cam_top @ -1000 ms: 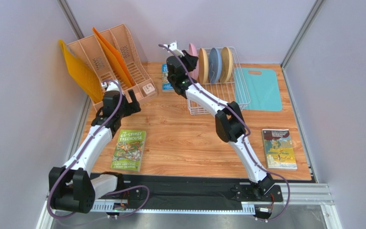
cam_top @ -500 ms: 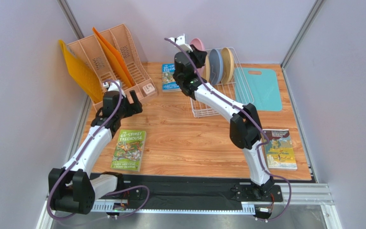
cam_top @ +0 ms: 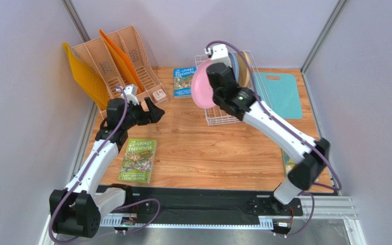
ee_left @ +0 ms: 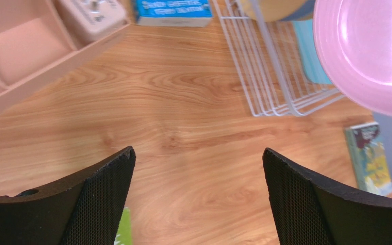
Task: Unload the plates from the dish rack
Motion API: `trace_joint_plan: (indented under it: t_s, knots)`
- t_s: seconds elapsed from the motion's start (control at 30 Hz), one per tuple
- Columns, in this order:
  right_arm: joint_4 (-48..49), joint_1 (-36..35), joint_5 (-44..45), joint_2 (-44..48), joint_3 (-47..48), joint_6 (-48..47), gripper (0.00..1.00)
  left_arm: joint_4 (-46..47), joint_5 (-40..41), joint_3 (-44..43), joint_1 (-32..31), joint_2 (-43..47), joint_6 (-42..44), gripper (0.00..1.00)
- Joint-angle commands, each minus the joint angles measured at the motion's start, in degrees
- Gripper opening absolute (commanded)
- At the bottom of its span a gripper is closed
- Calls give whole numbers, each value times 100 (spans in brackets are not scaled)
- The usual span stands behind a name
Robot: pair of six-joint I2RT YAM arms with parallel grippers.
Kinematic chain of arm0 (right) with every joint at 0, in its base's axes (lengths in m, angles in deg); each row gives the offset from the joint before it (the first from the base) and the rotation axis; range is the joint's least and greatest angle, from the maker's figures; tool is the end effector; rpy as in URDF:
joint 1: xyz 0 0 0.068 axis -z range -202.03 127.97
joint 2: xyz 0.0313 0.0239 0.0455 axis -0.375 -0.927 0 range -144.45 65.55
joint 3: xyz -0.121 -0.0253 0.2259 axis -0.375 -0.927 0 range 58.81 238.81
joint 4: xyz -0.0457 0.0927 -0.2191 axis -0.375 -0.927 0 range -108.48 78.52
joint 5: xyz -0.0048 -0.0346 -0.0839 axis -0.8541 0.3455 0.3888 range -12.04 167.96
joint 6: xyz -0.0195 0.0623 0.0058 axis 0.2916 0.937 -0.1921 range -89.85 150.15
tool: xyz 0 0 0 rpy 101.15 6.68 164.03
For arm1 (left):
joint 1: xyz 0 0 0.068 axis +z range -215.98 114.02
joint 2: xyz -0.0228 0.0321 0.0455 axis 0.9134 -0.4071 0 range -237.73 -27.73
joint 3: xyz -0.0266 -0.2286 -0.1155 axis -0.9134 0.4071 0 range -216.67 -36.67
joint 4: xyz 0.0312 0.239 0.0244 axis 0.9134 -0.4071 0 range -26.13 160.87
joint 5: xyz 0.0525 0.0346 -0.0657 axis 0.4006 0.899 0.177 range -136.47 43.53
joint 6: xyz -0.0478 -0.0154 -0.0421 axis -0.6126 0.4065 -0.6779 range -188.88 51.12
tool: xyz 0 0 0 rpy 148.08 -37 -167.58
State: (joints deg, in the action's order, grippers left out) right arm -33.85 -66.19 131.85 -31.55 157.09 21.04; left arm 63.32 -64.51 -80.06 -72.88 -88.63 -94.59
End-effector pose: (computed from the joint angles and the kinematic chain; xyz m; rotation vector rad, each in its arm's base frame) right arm 0.2953 0.2287 0.3866 -0.2346 1.7955 -0.4760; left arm 0.2392 -0.0450 0.2680 -0.1301 2.0464 -0.6755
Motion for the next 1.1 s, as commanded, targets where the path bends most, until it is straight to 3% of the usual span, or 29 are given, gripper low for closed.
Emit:
trace_joint_plan:
  t_s: [0.0,0.17,0.27,0.73,0.97,1.0,1.03,1.07]
  knots:
    - [-1708,-136,-1502,1508,-721,2102,0,1068,-1236,374,-110,377,-460,99]
    - [-1824,-321,-2599,2615,-1802,2703,0,1335,-1202,595,-469,746,-549,99]
    - [-1832,-461,-2760,2950,-2251,2984,0,1458,-1123,648,-698,887,-601,99]
    - [-1235,-646,-3270,3382,-2964,3283,0,1283,-657,859,-1472,1107,-680,98]
    - [-875,-646,-3358,3373,-3201,3336,0,1405,-665,1201,-1622,1002,-891,86]
    - [-813,-646,-3359,3364,-3236,3336,0,1449,-674,1245,-1639,1019,-970,82]
    - [-795,-646,-3332,3364,-3271,3327,0,1476,-709,1272,-1674,1019,-1005,69]
    - [-769,-646,-3245,3373,-3297,3319,0,1458,-709,1307,-1701,1019,-1032,63]
